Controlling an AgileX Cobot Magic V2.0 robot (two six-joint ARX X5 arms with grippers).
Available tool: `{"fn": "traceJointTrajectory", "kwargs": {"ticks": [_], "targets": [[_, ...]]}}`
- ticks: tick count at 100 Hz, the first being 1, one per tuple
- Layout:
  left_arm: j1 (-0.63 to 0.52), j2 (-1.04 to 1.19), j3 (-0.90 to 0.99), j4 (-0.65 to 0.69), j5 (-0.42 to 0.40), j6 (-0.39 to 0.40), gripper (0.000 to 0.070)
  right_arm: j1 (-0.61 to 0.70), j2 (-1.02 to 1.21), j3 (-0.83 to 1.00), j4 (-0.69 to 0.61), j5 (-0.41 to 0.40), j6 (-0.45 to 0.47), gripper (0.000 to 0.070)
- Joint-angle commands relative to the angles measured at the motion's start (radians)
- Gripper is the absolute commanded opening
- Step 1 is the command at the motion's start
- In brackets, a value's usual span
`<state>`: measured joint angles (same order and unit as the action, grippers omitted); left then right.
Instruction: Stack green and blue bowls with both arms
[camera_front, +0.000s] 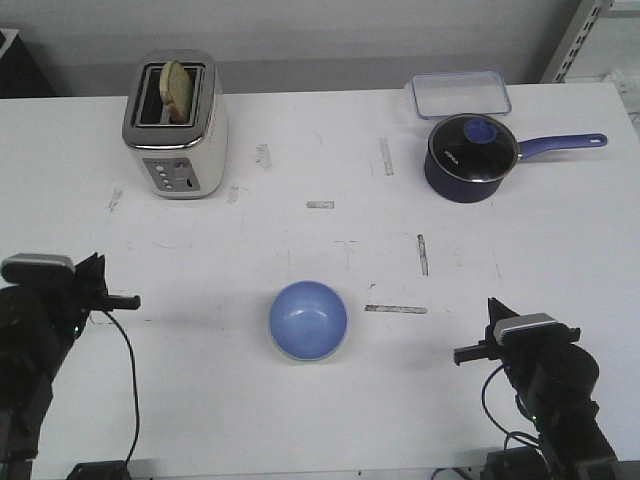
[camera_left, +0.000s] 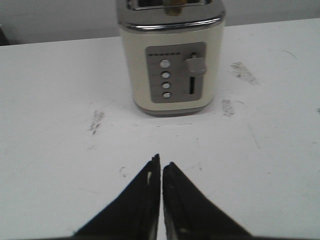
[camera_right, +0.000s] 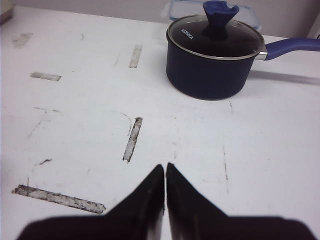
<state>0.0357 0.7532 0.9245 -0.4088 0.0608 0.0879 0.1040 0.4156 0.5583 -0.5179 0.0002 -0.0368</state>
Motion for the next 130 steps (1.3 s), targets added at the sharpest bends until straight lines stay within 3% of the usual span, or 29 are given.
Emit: {"fn": "traceJointTrajectory", "kwargs": {"ticks": [1,33,48,130], "targets": [[0.025,-0.056,-0.079,0.048,0.002,0.006,0.0,0.002,0.004,0.001,0.01,-0.002,0.018,0.0],[0.056,-0.256,-0.351,0.138,-0.01,0.008,0.0002,0.002,0.004,0.001,0.066,-0.001,0.018,0.0],[0.057,-0.265,-0.354,0.15,-0.092,-0.079,0.0001,0.002,0.004,0.001,0.069,0.0,0.018,0.0],[0.054,-0.364,-0.357,0.148,-0.09,-0.078,0.0002,0.002,0.004,0.001,0.069,0.0,0.014,0.0]]}}
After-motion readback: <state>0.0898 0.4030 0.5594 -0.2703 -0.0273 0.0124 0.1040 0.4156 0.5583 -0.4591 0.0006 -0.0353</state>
